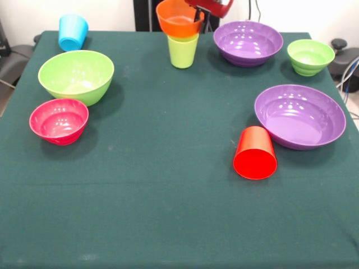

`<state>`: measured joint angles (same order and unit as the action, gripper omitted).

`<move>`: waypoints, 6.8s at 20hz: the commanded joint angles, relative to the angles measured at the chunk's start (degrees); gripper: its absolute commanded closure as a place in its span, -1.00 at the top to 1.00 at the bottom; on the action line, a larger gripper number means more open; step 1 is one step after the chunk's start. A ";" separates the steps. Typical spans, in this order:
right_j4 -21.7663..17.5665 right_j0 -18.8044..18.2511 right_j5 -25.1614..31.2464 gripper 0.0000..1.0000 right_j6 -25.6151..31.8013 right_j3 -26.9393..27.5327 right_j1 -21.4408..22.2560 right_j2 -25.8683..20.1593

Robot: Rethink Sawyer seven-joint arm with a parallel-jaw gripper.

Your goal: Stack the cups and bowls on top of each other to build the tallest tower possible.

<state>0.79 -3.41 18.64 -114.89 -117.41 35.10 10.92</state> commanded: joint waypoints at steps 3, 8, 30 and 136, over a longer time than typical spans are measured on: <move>-0.51 -1.74 1.69 -1.00 -3.07 6.88 -3.49 -5.88; -0.61 -1.74 1.00 -1.00 -3.37 6.68 -3.71 -6.03; 1.21 -1.73 -1.48 -1.00 -6.91 -1.55 -0.62 -8.00; -2.21 -2.82 -5.42 -1.00 -4.04 1.20 -3.38 -7.19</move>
<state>0.80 -5.39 17.31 -114.89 -119.07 36.00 9.25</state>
